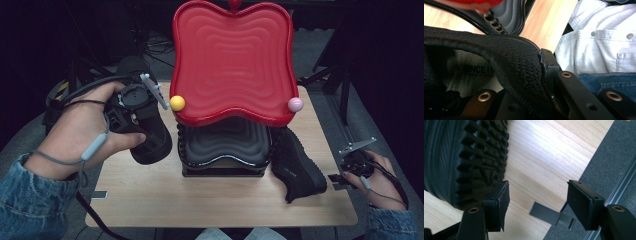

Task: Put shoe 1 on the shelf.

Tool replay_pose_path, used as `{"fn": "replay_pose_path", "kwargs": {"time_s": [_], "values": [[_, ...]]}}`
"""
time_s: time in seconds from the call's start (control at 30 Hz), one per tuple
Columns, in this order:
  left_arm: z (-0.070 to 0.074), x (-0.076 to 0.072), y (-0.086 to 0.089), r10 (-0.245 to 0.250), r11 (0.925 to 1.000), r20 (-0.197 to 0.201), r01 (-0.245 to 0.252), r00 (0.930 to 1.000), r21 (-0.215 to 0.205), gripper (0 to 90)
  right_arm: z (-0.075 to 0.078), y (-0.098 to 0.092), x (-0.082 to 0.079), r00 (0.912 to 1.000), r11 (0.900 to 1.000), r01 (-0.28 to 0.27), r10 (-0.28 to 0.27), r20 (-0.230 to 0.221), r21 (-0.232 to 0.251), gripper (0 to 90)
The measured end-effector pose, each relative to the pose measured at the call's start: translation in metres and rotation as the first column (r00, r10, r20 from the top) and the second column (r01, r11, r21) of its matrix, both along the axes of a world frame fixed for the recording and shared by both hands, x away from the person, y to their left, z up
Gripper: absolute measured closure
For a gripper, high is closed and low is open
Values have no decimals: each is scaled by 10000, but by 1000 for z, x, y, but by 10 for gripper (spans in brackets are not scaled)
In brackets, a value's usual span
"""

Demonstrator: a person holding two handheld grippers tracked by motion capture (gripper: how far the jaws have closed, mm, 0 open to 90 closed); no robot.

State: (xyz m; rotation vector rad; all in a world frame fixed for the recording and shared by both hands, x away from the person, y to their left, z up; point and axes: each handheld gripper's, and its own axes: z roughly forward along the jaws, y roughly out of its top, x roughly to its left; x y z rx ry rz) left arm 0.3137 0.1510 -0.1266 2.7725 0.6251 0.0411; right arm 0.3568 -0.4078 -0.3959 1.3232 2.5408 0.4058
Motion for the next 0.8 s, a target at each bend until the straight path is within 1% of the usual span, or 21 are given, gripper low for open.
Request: {"fn": "replay_pose_path", "kwargs": {"time_s": [0.1,0.23,0.3,0.37,0.4,0.43,0.47,0.5,0.67,0.8], "values": [[11,1,0,-37,9999,50,37,10000,-133,853,1,-2,-1,10000,10000,40,-40,5,22,353],[25,1,-3,-13,10000,285,13,9996,3,854,3,-2,-2,9999,10000,-23,23,132,42,353],[31,2,-5,-41,10000,351,42,9994,-2,854,3,-1,-2,10000,10000,15,-15,74,62,353],[40,2,-9,-199,9998,531,204,9984,-84,852,2,-1,-2,10000,10000,3,-3,60,39,352],[45,2,-11,-329,9994,612,334,9976,-61,850,2,-1,-2,10000,10000,1,-1,55,32,353],[48,2,-14,-436,9990,679,428,9967,132,850,2,-1,-1,10000,10000,22,-22,35,44,352],[50,2,-17,-423,9986,693,400,9967,346,850,2,-1,-1,10000,10000,31,-31,30,31,351],[52,2,-19,-408,9983,668,379,9969,438,849,1,0,-2,10000,10000,20,-20,27,15,351],[58,1,-18,-350,9979,713,310,9968,563,850,1,-1,-2,10000,10000,-12,12,14,43,352],[65,-2,-18,-396,9971,914,335,9950,679,851,1,-2,-2,10000,10000,-23,22,47,64,352]]}}
